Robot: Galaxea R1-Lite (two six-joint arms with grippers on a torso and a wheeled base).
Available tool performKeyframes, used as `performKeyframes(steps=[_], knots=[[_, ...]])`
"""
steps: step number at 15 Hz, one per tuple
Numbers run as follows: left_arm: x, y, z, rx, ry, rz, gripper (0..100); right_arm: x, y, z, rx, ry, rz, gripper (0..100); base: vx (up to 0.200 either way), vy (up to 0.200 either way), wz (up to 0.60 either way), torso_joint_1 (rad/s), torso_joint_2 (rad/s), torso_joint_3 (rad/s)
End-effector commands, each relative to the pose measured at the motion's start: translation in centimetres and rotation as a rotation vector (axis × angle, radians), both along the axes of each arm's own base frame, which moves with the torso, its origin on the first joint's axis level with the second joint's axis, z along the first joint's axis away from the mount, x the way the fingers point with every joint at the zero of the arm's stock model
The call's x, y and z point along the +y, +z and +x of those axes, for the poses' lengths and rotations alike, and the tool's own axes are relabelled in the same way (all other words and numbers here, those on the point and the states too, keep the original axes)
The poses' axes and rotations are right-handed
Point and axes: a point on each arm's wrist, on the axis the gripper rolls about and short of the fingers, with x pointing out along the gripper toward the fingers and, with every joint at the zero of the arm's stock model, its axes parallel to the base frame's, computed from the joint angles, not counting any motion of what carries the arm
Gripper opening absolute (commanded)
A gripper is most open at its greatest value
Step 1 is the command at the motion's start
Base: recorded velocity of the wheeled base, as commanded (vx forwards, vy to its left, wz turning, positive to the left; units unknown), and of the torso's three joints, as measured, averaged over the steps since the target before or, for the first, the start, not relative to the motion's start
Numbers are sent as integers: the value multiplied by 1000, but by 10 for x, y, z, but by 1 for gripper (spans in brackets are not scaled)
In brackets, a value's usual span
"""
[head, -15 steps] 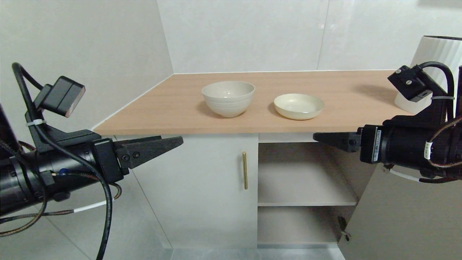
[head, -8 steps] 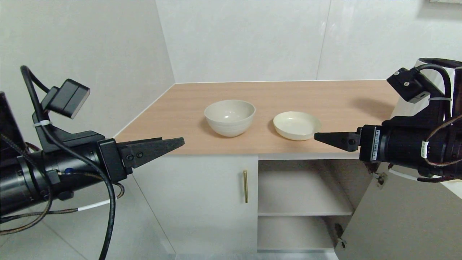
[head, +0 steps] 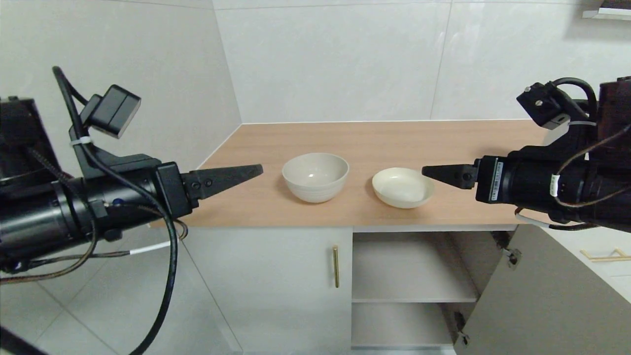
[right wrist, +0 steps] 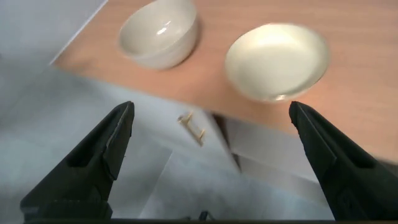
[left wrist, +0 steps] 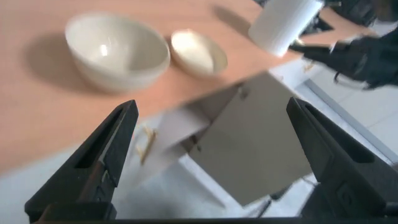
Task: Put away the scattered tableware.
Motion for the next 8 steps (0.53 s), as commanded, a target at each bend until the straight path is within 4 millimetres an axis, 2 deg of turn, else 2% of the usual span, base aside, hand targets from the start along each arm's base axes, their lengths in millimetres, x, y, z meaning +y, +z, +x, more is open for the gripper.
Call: performKeyframes(steps=[1,5,8], knots=[[-11,5,37,24,5,5,100,2,-4,26,67,-52,-30,100,0,0,0,0,0,0],[-16,12,56,174,22,55,100,8,-4,44,127,-191,-25,100,0,0,0,0,0,0],[-38,-7,83,222,238,144,100,13,-10,57,123,-290,-57,100,0,0,0,0,0,0]])
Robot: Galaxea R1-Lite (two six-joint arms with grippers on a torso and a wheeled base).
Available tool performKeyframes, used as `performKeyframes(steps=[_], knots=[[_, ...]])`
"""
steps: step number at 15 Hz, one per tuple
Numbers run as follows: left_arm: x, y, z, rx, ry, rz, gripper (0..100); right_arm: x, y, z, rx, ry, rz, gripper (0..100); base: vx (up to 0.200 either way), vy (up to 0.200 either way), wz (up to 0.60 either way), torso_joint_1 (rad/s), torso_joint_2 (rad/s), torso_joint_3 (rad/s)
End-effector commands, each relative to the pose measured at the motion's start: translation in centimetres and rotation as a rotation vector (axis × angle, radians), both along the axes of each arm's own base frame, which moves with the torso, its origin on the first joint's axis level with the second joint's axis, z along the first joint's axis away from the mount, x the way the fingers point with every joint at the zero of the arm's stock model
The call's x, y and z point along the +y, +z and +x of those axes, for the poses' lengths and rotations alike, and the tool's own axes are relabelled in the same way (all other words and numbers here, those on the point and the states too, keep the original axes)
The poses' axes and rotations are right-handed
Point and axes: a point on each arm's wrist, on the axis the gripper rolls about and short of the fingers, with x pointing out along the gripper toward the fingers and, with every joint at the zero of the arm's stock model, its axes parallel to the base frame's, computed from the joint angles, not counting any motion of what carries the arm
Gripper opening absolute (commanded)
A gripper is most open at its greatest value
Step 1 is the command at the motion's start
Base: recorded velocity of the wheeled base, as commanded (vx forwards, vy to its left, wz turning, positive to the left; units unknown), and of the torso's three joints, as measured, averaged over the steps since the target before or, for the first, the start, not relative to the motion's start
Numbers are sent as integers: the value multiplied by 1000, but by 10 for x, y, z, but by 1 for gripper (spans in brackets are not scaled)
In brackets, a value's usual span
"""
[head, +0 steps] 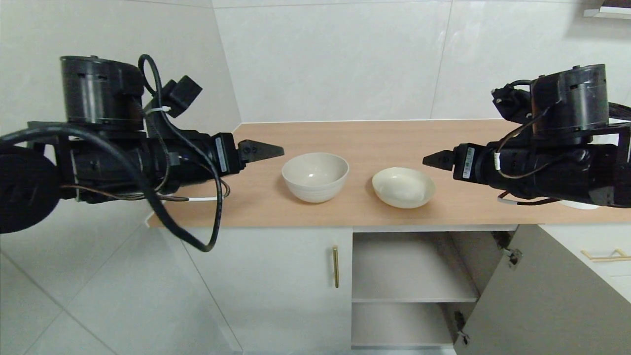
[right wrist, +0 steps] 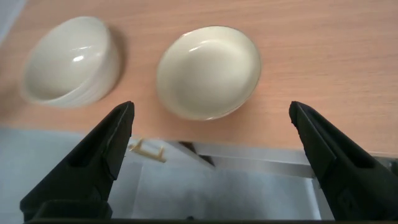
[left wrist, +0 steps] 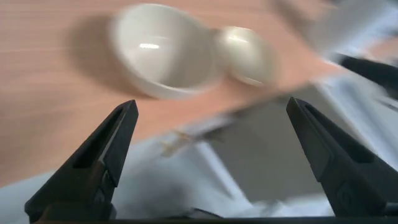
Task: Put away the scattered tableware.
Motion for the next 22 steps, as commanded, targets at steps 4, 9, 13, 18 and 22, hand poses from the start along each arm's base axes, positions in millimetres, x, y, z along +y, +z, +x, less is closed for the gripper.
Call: performKeyframes(steps=[4,9,13,18,22], knots=[[-47,-53,55,66,241,137,100,5,-10,11,23,-24,-10,100,0,0,0,0,0,0],[-62,-74,72,51,247,100,100,5,-10,11,24,-26,-12,100,0,0,0,0,0,0],[-60,-77,80,63,269,74,100,5,-11,10,27,-24,-13,100,0,0,0,0,0,0],[-57,-80,84,68,282,70,0,4,-10,9,25,-25,-10,100,0,0,0,0,0,0],[-55,-77,83,62,283,65,0,4,-10,9,24,-26,-6,100,0,0,0,0,0,0]])
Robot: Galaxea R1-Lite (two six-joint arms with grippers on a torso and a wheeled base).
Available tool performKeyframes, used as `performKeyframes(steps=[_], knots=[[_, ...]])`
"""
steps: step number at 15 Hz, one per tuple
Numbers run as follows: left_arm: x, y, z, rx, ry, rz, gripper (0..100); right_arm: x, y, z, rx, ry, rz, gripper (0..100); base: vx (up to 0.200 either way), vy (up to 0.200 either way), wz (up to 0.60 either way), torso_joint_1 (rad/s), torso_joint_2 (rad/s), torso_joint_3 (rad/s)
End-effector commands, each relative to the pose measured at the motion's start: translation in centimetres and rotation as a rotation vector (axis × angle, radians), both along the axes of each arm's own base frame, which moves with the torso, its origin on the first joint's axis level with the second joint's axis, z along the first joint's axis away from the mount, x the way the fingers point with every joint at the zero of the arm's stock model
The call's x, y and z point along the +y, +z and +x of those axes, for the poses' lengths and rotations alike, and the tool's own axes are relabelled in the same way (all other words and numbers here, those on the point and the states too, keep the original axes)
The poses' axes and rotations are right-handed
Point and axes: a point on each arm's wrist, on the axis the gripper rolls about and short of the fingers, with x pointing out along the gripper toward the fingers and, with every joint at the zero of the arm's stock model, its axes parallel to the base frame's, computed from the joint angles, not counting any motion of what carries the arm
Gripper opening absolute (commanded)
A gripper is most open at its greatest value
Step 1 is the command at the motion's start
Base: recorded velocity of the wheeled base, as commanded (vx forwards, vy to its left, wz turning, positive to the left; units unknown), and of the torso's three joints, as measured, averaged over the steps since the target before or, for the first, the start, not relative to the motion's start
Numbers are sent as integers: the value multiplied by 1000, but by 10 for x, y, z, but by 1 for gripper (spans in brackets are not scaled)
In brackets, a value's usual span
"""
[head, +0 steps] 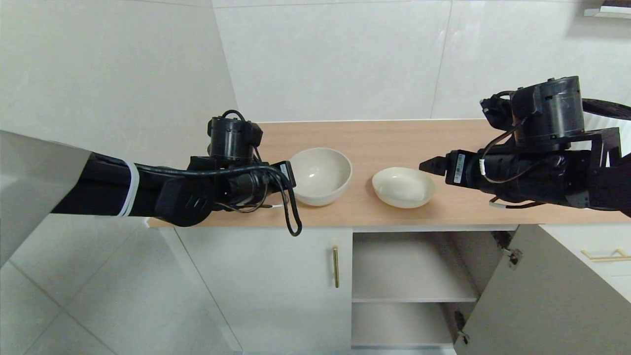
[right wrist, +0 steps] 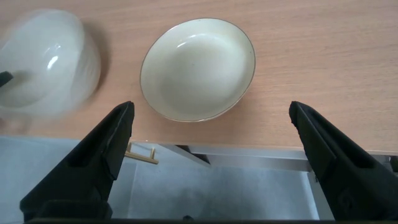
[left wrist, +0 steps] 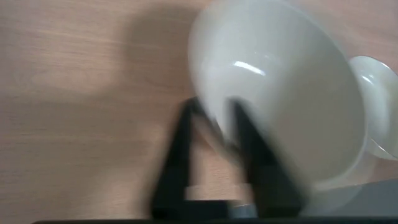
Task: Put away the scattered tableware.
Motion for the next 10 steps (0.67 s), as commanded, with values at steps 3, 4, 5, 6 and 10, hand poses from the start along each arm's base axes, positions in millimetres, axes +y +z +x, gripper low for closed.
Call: performKeyframes(steps=[3,4,5,6,10], knots=[[3,14,-7,-30,-1,-15,0,-1,3,-2,-8,-2,7,100,0,0,0,0,0,0],[3,15,-9,-31,-1,-15,0,-1,3,-1,-6,-3,7,100,0,0,0,0,0,0],[4,17,-10,-33,0,-18,0,0,1,0,-1,-3,4,100,0,0,0,0,0,0],[4,17,-10,-35,0,-18,0,1,-2,3,8,-4,-1,100,0,0,0,0,0,0],[9,24,-23,-39,-7,-23,0,13,-29,34,42,-142,-90,100,0,0,0,0,0,0]])
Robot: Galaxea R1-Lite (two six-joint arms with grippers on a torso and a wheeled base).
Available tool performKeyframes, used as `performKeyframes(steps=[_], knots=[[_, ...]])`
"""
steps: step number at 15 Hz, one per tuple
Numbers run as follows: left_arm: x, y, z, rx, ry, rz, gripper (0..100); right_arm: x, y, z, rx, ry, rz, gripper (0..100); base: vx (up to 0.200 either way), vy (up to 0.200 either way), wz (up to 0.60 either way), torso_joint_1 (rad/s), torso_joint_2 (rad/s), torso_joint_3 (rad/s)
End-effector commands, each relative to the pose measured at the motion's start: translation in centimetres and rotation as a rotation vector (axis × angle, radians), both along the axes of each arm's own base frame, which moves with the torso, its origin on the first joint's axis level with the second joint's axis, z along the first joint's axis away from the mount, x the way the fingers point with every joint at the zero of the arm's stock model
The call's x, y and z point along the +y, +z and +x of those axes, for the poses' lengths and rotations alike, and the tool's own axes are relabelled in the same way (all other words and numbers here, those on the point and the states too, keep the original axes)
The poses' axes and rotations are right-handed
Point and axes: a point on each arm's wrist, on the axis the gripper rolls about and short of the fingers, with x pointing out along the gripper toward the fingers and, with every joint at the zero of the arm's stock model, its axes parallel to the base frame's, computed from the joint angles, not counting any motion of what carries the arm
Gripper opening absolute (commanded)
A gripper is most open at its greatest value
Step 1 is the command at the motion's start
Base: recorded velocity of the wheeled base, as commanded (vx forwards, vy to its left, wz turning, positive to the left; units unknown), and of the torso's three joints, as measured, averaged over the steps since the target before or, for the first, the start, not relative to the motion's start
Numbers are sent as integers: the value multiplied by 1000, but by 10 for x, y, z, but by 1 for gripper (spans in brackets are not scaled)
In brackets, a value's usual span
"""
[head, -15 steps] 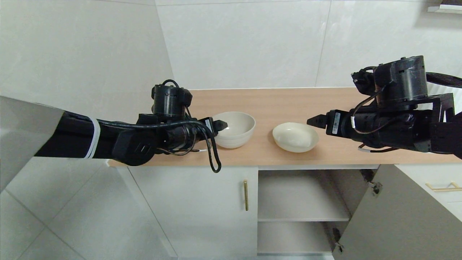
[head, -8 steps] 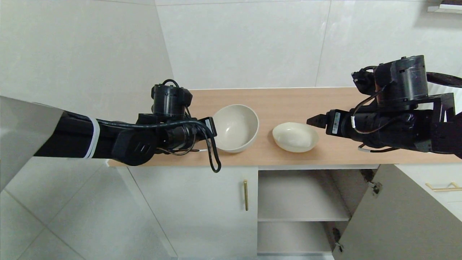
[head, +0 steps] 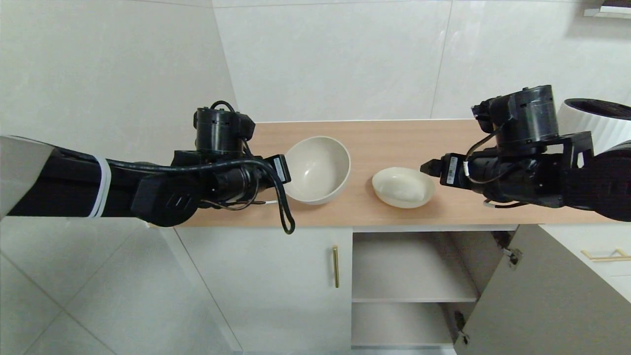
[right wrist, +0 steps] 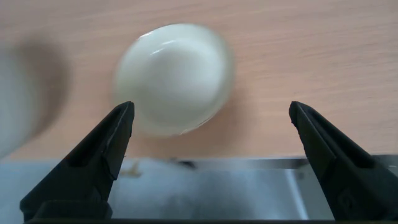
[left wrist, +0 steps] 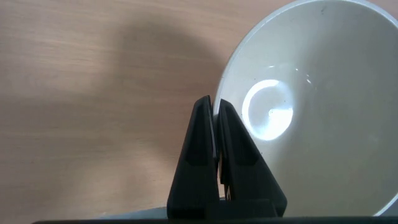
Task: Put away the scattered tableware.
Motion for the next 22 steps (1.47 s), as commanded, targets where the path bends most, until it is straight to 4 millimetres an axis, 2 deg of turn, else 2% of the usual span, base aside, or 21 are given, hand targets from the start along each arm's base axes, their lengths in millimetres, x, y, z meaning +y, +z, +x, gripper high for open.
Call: performKeyframes(steps=[1,4,12,17,18,22], knots=[[6,11,-15,-13,-22,-15,0,10,-23,21,42,-39,-41,100,0,0,0,0,0,0],[9,17,-27,-8,-109,-49,0,9,-35,39,57,-98,-34,100,0,0,0,0,0,0],[9,17,-27,-5,-109,-48,0,-4,-60,79,87,-195,-25,100,0,0,0,0,0,0],[9,16,-26,-4,-109,-48,0,-4,-62,82,86,-207,-3,100,0,0,0,0,0,0],[8,15,-26,-2,-109,-47,0,-4,-61,82,85,-205,-1,0,0,0,0,0,0,0],[9,17,-27,-5,-111,-49,0,-3,-61,81,86,-199,0,0,0,0,0,0,0,0]])
